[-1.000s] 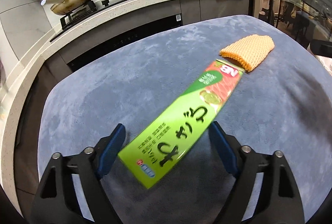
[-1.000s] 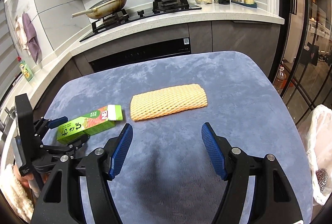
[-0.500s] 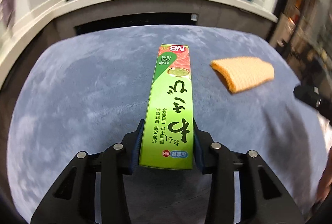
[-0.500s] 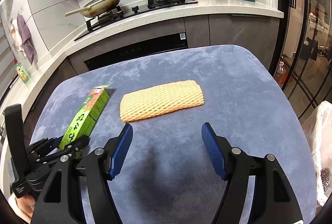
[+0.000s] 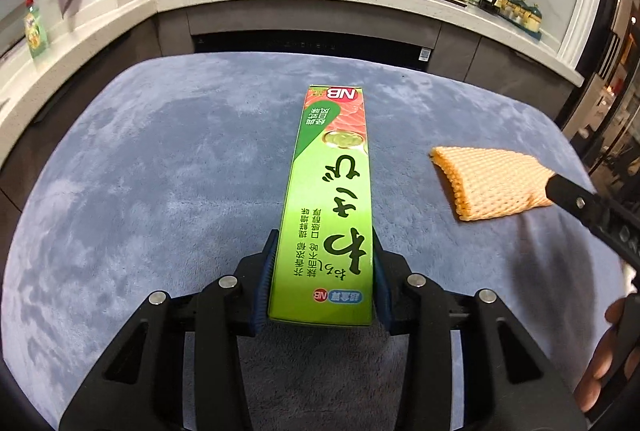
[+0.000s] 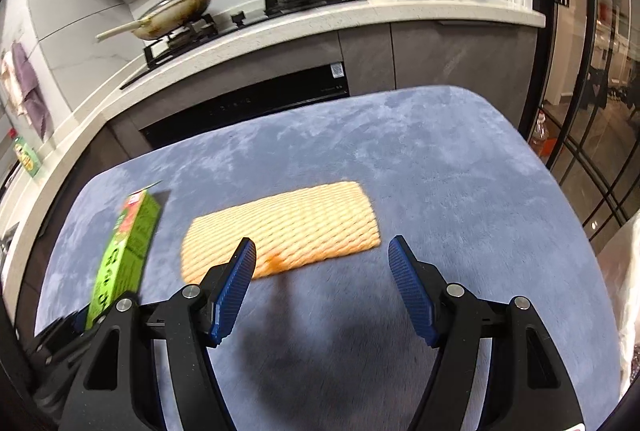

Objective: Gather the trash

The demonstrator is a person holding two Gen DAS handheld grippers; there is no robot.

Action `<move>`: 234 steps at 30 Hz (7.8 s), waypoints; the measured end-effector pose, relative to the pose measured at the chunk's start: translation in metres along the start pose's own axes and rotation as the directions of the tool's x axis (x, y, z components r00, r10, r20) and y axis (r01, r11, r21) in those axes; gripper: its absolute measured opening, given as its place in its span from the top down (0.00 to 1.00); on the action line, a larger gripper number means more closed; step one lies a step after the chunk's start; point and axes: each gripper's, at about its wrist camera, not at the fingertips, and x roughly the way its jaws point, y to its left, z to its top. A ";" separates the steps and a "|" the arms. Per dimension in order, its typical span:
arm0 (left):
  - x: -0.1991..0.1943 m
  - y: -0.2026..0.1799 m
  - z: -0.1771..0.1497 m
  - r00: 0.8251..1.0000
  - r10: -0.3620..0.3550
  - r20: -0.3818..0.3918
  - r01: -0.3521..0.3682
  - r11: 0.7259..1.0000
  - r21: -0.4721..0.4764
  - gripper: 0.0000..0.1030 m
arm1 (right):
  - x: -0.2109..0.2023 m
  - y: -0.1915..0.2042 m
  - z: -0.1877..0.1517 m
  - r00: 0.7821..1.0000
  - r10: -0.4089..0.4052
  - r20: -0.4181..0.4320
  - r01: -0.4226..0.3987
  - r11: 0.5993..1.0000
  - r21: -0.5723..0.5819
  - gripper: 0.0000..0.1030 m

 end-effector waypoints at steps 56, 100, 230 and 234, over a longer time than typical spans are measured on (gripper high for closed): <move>-0.007 -0.010 -0.009 1.000 0.016 0.010 -0.017 0.999 0.039 0.63 | 0.017 -0.008 0.001 0.979 0.199 -0.052 -0.182 0.957 0.228 0.90; -0.198 -0.278 -0.113 0.941 -0.337 0.005 0.297 0.837 0.459 0.63 | -0.268 -0.294 -0.078 0.957 -0.176 0.231 0.063 0.904 0.423 0.90; -0.251 -0.236 -0.185 0.989 -0.150 0.006 0.136 0.914 0.383 0.09 | -0.340 -0.204 -0.186 0.957 -0.281 0.068 0.273 0.956 0.109 0.07; -0.254 -0.237 -0.184 0.989 -0.148 0.021 0.129 0.912 0.389 0.09 | -0.340 -0.204 -0.187 0.956 -0.287 0.067 0.279 0.955 0.102 0.07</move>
